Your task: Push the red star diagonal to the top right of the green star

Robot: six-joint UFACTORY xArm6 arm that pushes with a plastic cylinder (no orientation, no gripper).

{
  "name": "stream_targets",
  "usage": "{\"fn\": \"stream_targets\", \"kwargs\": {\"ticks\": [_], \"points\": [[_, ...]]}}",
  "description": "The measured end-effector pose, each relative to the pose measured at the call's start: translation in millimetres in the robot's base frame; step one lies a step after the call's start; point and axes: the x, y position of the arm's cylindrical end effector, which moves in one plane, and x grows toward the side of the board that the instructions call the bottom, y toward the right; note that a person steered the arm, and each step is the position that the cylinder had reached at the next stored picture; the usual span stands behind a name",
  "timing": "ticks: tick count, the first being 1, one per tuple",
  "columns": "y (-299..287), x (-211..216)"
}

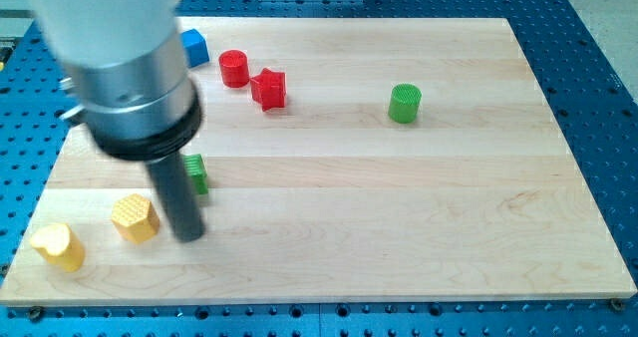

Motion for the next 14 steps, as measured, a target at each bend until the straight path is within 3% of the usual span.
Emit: {"fn": "stream_targets", "kwargs": {"ticks": [3, 4, 5, 7, 8, 10, 11, 12, 13, 14], "points": [[-15.1, -12.5], [23.3, -38.3], [82.7, -77.1], [172.4, -234.2], [107.2, -270.4], [93.5, -169.5], [93.5, -206.7], [45.4, -187.4], [61.8, -163.6], [87.0, -182.0]]}}
